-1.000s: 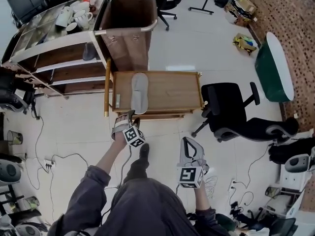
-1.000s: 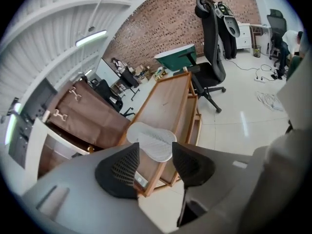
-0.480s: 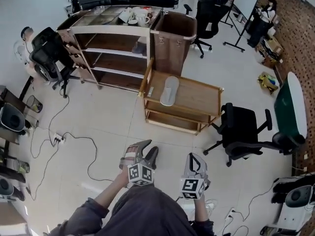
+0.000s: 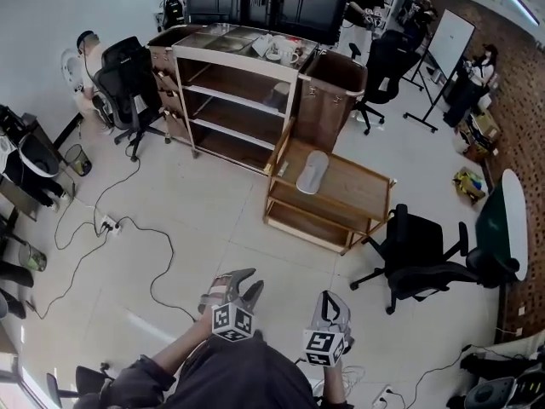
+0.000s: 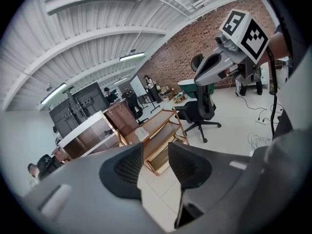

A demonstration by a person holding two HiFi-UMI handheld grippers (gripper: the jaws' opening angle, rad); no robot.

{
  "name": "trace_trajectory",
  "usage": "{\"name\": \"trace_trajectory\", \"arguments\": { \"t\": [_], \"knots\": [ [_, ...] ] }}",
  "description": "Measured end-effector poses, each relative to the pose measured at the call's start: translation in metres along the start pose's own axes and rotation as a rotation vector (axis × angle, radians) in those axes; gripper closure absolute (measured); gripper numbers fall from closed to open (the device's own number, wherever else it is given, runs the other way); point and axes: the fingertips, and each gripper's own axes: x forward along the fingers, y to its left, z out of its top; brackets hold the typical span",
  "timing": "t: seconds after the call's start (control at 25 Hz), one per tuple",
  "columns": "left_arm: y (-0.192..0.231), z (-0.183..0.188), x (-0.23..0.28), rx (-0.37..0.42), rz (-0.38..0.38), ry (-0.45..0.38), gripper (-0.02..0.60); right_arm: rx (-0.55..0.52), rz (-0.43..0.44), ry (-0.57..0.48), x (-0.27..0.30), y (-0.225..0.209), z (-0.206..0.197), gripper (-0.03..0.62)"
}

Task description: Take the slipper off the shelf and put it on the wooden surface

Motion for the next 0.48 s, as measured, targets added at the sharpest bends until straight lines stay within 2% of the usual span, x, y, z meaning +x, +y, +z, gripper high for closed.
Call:
{"name": "trace_trajectory", "arguments": {
  "t": [0.48],
  "knots": [
    [0.013, -0.006, -0.034, 0.047, 0.021, -0.023, 0.411, -0.01, 0.02, -0.031, -0.012, 0.029, 0.014, 0.592]
  ]
}}
